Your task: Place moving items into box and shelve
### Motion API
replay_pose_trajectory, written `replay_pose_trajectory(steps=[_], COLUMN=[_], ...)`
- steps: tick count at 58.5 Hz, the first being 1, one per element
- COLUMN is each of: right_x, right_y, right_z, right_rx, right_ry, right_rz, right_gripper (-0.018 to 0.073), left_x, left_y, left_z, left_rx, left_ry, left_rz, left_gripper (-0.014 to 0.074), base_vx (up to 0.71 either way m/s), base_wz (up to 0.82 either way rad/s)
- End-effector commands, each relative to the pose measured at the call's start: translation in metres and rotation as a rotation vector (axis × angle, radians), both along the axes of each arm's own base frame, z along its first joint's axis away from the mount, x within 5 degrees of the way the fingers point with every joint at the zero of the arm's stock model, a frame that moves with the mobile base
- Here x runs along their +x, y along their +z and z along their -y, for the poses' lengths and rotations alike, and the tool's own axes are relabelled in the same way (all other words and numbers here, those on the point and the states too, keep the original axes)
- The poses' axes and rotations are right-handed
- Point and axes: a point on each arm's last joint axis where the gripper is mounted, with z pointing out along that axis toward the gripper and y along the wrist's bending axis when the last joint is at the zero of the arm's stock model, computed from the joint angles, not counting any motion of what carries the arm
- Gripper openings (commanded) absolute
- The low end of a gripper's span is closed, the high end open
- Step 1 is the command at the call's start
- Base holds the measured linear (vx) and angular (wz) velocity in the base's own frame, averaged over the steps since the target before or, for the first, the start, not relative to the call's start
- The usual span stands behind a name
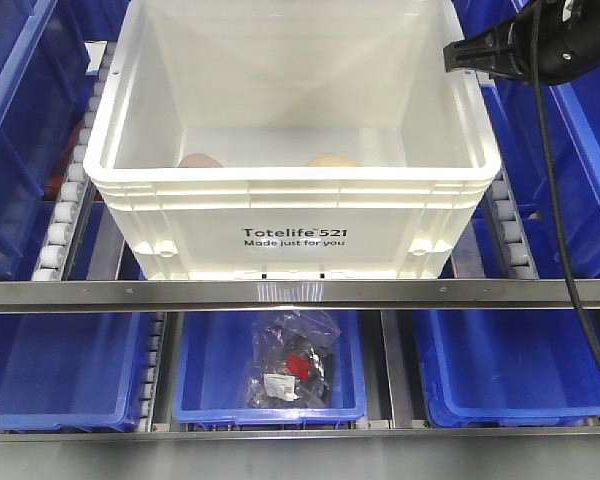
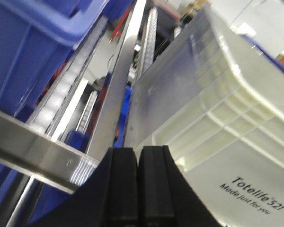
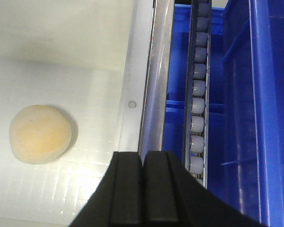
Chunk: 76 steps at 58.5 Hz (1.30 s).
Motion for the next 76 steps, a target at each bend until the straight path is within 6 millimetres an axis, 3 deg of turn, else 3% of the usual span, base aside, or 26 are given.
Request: replay_pose_trajectory(steps=[1, 14, 22, 49, 69, 76], right_x=[-0.007, -0.007, -0.007, -0.007, -0.007, -0.007], right_y=[0.029, 0.029, 0.029, 0.029, 0.029, 0.029], right_z=[0.002, 0.002, 0.002, 0.002, 0.002, 0.002], right_rx=[0.012, 0.013, 0.013, 0.013, 0.013, 0.013], right_ry=[0.016, 0.017, 0.017, 0.017, 0.017, 0.017], right_rz=[0.128, 0.130, 0.129, 0.129, 0.129, 0.129], right_gripper=[-0.0008, -0.0008, -0.0008, -0.0008, -0.0008, -0.0008], left_x=[-0.003, -0.010, -0.010, -0.010, -0.010, -0.010], left_y=[0.014, 0.014, 0.007, 0.008, 0.008, 0.010], left_z=[0.001, 0.000, -0.003, -0.003, 0.000, 0.000], left_rx=[0.079, 0.382, 0.372, 0.366, 0.633, 0.654], left_ry=[-0.018, -0.027, -0.009, -0.012, -0.071, -0.064], left_rz=[0.143, 0.183, 0.099, 0.113, 0.129, 0.150], left_gripper=[-0.0006, -0.0006, -0.0006, -0.0006, -0.0006, -0.0006], base_vx=[0.00, 0.00, 0.00, 0.00, 0.00, 0.00], base_wz=[0.00, 0.00, 0.00, 0.00, 0.00, 0.00])
